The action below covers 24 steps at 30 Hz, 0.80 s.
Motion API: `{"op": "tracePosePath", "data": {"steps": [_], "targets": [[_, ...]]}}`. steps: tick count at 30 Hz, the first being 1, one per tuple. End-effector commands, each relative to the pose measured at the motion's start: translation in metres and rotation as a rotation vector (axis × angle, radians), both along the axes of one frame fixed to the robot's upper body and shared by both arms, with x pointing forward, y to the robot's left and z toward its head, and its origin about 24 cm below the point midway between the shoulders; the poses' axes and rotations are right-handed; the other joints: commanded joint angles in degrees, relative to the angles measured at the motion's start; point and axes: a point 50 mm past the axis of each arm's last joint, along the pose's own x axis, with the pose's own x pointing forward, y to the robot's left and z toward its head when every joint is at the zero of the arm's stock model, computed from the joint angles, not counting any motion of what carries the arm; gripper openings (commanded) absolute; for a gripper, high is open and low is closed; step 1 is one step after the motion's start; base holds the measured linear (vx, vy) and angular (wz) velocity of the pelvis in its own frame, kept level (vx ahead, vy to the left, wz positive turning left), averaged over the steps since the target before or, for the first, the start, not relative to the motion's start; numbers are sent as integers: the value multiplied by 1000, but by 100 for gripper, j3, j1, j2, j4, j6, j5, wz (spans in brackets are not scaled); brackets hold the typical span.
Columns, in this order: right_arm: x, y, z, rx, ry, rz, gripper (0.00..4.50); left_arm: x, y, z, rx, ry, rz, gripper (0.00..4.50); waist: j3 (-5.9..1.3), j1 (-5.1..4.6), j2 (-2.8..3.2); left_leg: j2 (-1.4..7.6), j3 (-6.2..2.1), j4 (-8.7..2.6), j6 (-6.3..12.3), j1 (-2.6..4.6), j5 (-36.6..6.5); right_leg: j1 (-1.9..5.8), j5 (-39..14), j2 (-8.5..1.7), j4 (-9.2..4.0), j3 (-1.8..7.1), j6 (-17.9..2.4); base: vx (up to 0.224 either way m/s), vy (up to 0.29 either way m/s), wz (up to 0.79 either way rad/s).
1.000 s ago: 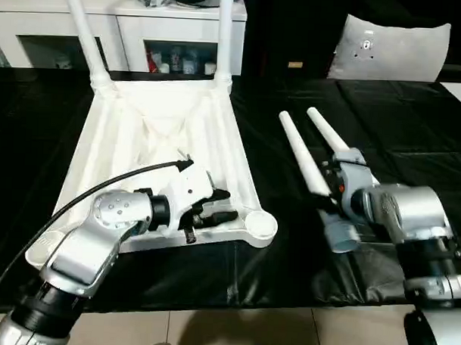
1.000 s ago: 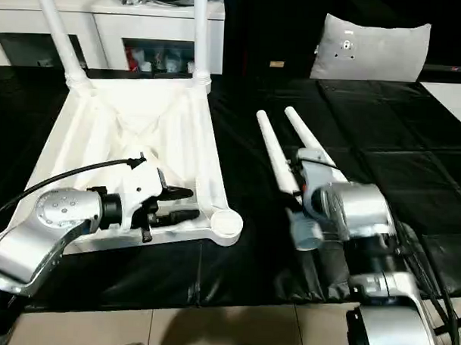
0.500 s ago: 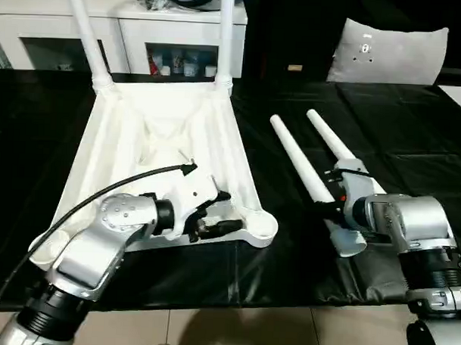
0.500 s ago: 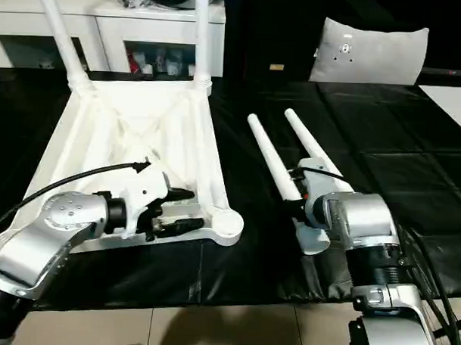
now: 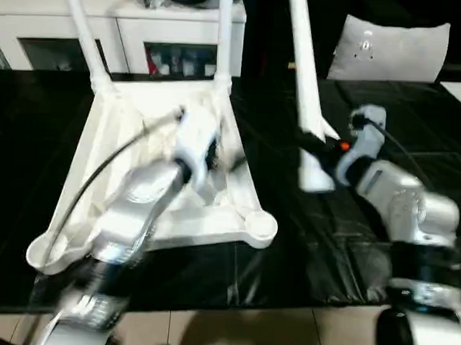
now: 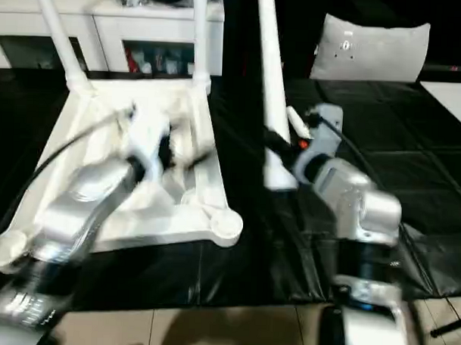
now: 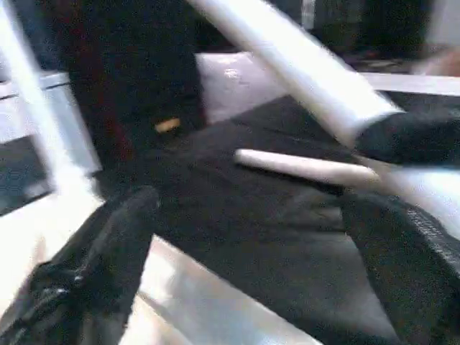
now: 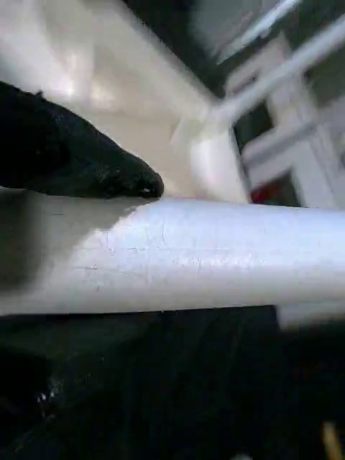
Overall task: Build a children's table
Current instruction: Pick table leg
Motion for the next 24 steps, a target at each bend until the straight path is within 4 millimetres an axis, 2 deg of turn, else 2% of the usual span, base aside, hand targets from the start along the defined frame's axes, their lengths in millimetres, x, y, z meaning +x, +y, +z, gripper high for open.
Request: {"op": "tracePosePath", "data": {"steps": [1, 2, 3, 4, 5, 6, 8, 10, 11, 12, 14, 15, 16, 17, 18, 19, 20, 22, 24], "targets": [[-2, 0, 8, 64, -56, 34, 186, 6, 6, 4, -42, -2, 69, 450, -429, 43, -25, 149, -42, -346, 304, -14, -650, 358, -1910, -379, -477, 280, -554, 0, 0, 0], [-5, 4, 10, 116, -88, 86, 186, 10, 3, 10, -172, 55, 44, 450, -443, 68, 29, 158, -50, -340, 300, -1, -606, 365, -1805, -398, -450, 285, -634, 0, 0, 0], [-7, 7, 11, 148, -117, 122, 186, 13, 1, 15, -266, 98, 16, 450, -449, 77, 2, 145, -18, -320, 319, -14, -569, 369, -1604, -397, -446, 292, -768, 0, 0, 0], [-13, 13, 11, 207, -154, 220, 186, 15, -8, 26, -429, 144, -55, 450, -456, 103, 20, 147, -30, -317, 327, -17, -556, 378, -1506, -402, -427, 285, -854, 0, 0, 0], [-17, 15, 11, 245, -163, 275, 186, 16, -14, 29, -479, 164, -87, 450, -476, 156, -63, 157, -30, -310, 418, -34, -476, 401, -1270, -401, -396, 282, -974, 0, 0, 0], [-21, 17, 11, 285, -173, 327, 186, 17, -21, 32, -522, 185, -120, 450, -482, 207, -97, 176, -41, -307, 528, -37, -363, 392, -1085, -405, -362, 280, -1055, 0, 0, 0], [-24, 18, 11, 323, -180, 370, 186, 16, -28, 36, -568, 209, -170, 450, -463, 235, -93, 186, -35, -308, 622, -42, -372, 374, -1151, -403, -372, 275, -1089, 0, 0, 0], [-26, 19, 10, 352, -177, 408, 186, 13, -37, 40, -628, 251, -231, 450, -463, 280, -81, 179, -31, -294, 632, -57, -297, 382, -1295, -426, -383, 271, -1044, 0, 0, 0], [-27, 20, 8, 356, -180, 432, 186, 9, -44, 42, -654, 279, -270, 450, -458, 301, -161, 169, -17, -290, 627, -74, -264, 393, -1419, -431, -376, 271, -982, 0, 0, 0], [-27, 20, 8, 356, -181, 435, 186, 9, -45, 42, -661, 287, -280, 450, -451, 328, -130, 184, -26, -297, 613, -64, -251, 365, -1566, -433, -411, 270, -908, 0, 0, 0], [-28, 22, 6, 361, -182, 452, 186, 5, -49, 44, -703, 307, -319, 450, -450, 338, -128, 186, -29, -302, 577, -64, -252, 366, -1638, -427, -417, 265, -838, 0, 0, 0], [-28, 25, 4, 360, -184, 459, 186, 3, -50, 44, -727, 315, -339, 450, -446, 349, -32, 184, -44, -307, 512, -58, -296, 361, -1680, -432, -419, 264, -808, 0, 0, 0], [-28, 26, 3, 358, -184, 458, 186, 2, -50, 44, -732, 314, -343, 450, -446, 331, -66, 189, -38, -308, 509, -61, -314, 358, -1670, -425, -446, 264, -790, 0, 0, 0], [-28, 27, 3, 356, -184, 459, 186, 1, -50, 44, -747, 318, -352, 450, -445, 334, -6, 188, -52, -313, 468, -55, -361, 364, -1667, -424, -437, 260, -789, 0, 0, 0], [-29, 28, 2, 347, -186, 461, 186, 1, -50, 45, -769, 322, -363, 432, -442, 315, -57, 178, -40, -314, 451, -60, -418, 367, -1699, -411, -464, 257, -743, 0, 0, 0], [-29, 28, 2, 339, -188, 463, 186, 1, -50, 45, -781, 319, -368, 421, -441, 333, 80, 177, -61, -318, 416, -49, -451, 365, -1715, -417, -454, 253, -759, 0, 0, 0], [-30, 28, 2, 330, -190, 465, 186, 2, -51, 46, -796, 314, -371, 413, -444, 304, -13, 168, -43, -316, 413, -51, -506, 374, -1733, -395, -495, 246, -693, 0, 0, 0], [-31, 29, -1, 287, -191, 452, 186, 2, -52, 48, -791, 297, -363, 410, -445, 325, -75, 175, -49, -327, 411, -61, -488, 383, -1780, -404, -488, 246, -634, 0, 0, 0], [-30, 30, -3, 233, -211, 415, 186, 3, -51, 49, -724, 239, -322, 386, -452, 318, -40, 194, -69, -334, 399, -52, -430, 368, -1757, -408, -476, 250, -559, 0, 0, 0]]}}
